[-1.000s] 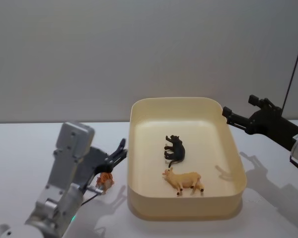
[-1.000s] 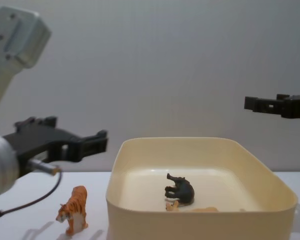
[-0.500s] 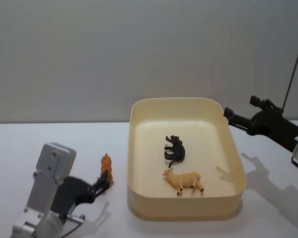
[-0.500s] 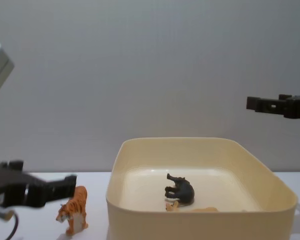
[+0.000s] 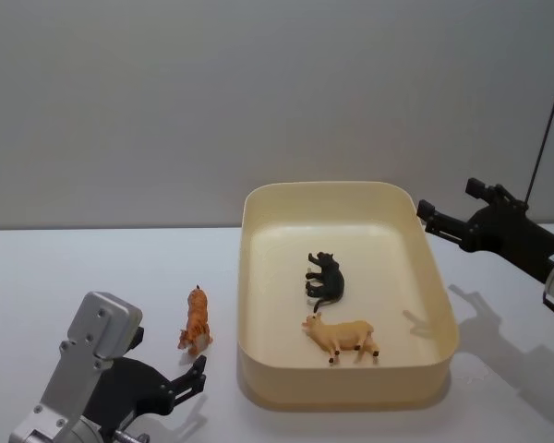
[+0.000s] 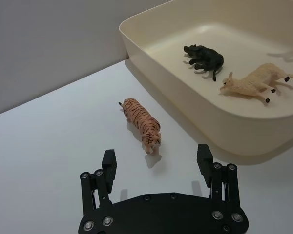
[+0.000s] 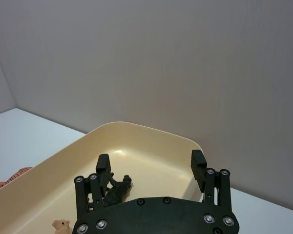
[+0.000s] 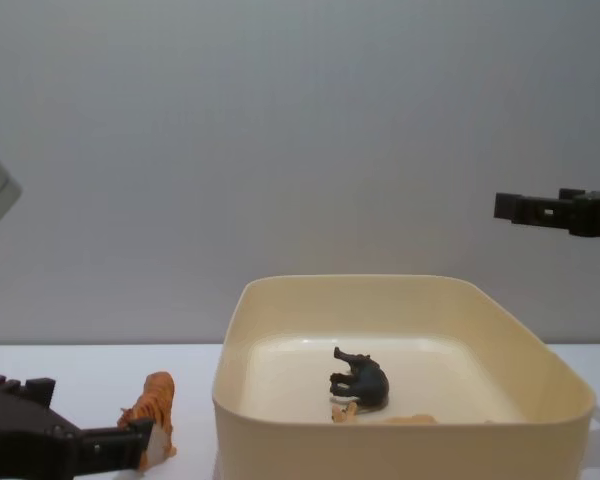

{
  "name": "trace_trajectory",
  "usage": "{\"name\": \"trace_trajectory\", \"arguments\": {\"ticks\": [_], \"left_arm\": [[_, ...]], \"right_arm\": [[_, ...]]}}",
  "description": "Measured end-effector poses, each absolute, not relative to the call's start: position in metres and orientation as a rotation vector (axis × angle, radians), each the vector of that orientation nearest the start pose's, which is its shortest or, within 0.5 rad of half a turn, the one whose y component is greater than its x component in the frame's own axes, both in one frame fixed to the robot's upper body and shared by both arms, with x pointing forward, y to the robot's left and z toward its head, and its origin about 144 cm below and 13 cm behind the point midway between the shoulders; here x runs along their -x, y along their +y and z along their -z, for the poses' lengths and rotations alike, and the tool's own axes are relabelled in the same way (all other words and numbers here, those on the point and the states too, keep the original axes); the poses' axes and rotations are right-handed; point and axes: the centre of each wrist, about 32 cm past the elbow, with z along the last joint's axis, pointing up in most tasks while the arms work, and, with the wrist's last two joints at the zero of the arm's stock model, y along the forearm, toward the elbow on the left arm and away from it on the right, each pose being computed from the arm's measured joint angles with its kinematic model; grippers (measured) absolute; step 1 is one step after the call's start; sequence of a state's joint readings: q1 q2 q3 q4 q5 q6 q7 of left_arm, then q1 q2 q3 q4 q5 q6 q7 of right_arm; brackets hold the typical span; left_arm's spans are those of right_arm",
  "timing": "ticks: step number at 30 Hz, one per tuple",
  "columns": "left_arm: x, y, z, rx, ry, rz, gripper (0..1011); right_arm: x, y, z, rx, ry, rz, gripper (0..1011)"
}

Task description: Pick up the toy alternately with two hands and place it into the central storage box.

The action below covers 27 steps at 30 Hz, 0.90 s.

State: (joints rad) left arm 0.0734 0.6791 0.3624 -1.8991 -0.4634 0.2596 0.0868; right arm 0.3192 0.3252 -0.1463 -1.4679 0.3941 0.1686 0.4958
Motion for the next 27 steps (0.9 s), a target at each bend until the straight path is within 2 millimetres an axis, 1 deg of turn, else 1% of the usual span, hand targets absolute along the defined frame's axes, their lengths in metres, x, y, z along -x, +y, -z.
{"name": "trace_trajectory", "arguments": {"ticks": [6, 27], "left_arm": [[-0.415, 0.269, -1.193, -0.332, 0.011, -1.151, 1002], [-0.459, 0.280, -1.187, -0.336, -0.013, -1.065, 1002]], "right_arm": [[-0.541, -0.288, -1.228, -0.033, 0.016, 0.962, 1001], [-0.540, -0.288, -1.228, -0.033, 0.016, 0.962, 1001]]}}
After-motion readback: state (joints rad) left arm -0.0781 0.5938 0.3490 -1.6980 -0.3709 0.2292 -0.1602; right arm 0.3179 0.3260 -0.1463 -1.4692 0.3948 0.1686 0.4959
